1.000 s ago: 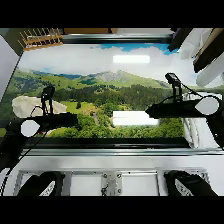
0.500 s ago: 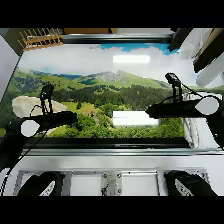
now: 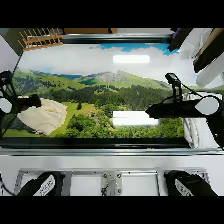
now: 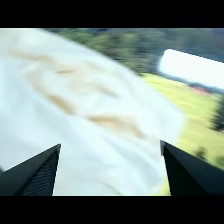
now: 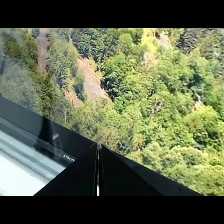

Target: Fold the clothes and pants, and hang the long-sleeved shirts on hangers.

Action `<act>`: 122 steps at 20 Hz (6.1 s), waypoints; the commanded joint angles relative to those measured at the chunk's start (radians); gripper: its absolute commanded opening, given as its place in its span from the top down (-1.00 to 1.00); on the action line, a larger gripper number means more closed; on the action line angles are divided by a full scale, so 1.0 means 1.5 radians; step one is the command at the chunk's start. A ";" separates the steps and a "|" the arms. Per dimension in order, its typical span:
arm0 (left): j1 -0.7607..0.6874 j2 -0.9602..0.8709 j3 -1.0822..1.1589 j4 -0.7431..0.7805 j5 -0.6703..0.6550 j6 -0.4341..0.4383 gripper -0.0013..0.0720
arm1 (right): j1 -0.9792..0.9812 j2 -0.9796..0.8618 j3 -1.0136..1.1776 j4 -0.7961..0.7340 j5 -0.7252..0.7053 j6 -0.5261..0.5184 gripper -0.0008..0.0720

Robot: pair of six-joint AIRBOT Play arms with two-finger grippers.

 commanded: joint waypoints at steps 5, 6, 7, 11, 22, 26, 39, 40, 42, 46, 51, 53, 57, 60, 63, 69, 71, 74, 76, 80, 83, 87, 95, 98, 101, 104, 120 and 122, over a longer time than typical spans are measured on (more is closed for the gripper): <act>0.138 -0.261 0.033 -0.058 0.021 0.001 -1.00 | 0.001 0.000 0.000 0.000 0.000 0.000 0.93; 0.135 -0.279 0.033 -0.060 0.026 0.001 -1.00 | 0.001 0.000 0.000 0.000 0.000 0.000 0.93; 0.129 -0.292 0.033 -0.058 0.027 0.001 -1.00 | 0.001 0.000 0.000 0.000 0.000 0.000 0.93; 0.101 -0.286 0.033 -0.060 0.018 -0.004 0.96 | 0.001 0.000 0.000 0.000 0.000 0.000 0.93; -0.405 0.018 0.033 -0.267 0.034 -0.028 0.95 | 0.001 0.000 0.000 0.000 0.000 0.000 0.93; -0.609 0.001 0.033 -0.266 0.167 -0.068 0.95 | 0.001 0.000 0.000 0.002 0.000 0.003 0.93; -0.311 -0.049 0.013 -0.263 0.071 -0.101 -0.92 | -0.100 -0.016 0.000 0.009 -0.046 0.002 0.44; -0.276 -0.073 0.010 -0.263 0.064 -0.101 -0.92 | -0.100 -0.026 -0.007 0.007 -0.037 -0.001 -0.24; -0.234 -0.131 0.011 -0.268 0.049 -0.101 -0.92 | -0.100 -0.048 -0.027 -0.029 -0.024 -0.001 -0.59; -0.232 -0.241 0.016 -0.327 0.045 -0.017 -0.92 | -0.104 -0.097 -0.099 -0.083 -0.025 0.000 -0.59; -0.232 -0.345 0.080 -0.442 -0.002 0.059 -0.92 | -0.099 -0.188 -0.152 -0.028 -0.089 -0.001 -0.59; -0.232 -0.371 0.102 -0.442 -0.021 0.059 -0.92 | -0.088 -0.232 -0.152 0.004 -0.111 -0.011 -0.59; -0.232 -0.381 0.104 -0.443 -0.023 0.058 -0.91 | -0.043 -0.289 -0.152 0.051 -0.161 -0.011 -0.59; -0.232 -0.381 0.104 -0.443 -0.014 0.056 -0.36 | -0.017 -0.291 -0.150 0.060 -0.187 -0.011 -0.52; -0.232 -0.380 0.104 -0.443 -0.012 0.056 0.95 | -0.012 -0.290 -0.149 0.088 -0.211 -0.011 0.72; -0.181 -0.153 0.114 -0.434 -0.013 0.098 0.95 | -0.057 -0.178 0.022 0.072 -0.114 -0.040 0.95; -0.176 -0.013 0.115 -0.397 -0.049 0.114 0.95 | -0.067 -0.113 0.124 0.061 -0.063 -0.046 0.95; -0.216 0.172 0.115 -0.308 -0.078 0.113 0.95 | -0.066 -0.029 0.216 0.057 -0.059 -0.044 0.95; -0.264 0.242 0.115 -0.266 -0.084 0.108 0.95 | -0.066 0.008 0.218 0.055 -0.052 -0.040 0.95; -0.364 0.289 0.030 -0.183 -0.111 0.015 0.06 | -0.066 0.021 0.167 0.041 -0.035 -0.038 0.95; -0.374 0.286 -0.087 -0.104 -0.111 -0.073 -0.77 | -0.066 0.019 0.093 0.011 -0.036 -0.037 0.95; -0.240 0.218 -0.142 -0.094 -0.112 -0.086 -0.77 | -0.066 0.019 0.054 0.004 -0.034 -0.037 0.95; 0.032 -0.034 -0.217 -0.305 -0.134 0.076 -0.72 | -0.066 0.019 0.054 0.004 -0.035 -0.038 0.95; 0.021 -0.087 -0.238 -0.353 -0.175 0.142 -0.72 | -0.066 0.019 0.054 0.004 -0.037 -0.038 0.95; -0.018 -0.094 -0.265 -0.351 -0.171 0.144 -0.72 | -0.066 0.019 0.054 0.004 -0.037 -0.038 0.95; -0.054 -0.081 -0.265 -0.350 -0.179 0.144 -0.72 | -0.066 0.019 0.054 0.004 -0.037 -0.038 0.95; 0.002 0.307 0.315 -0.350 -0.169 0.091 0.95 | -0.172 0.047 0.433 0.004 -0.112 -0.033 0.95; 0.015 0.336 0.387 -0.350 -0.164 0.091 0.95 | -0.192 0.073 0.473 0.004 -0.112 -0.033 0.95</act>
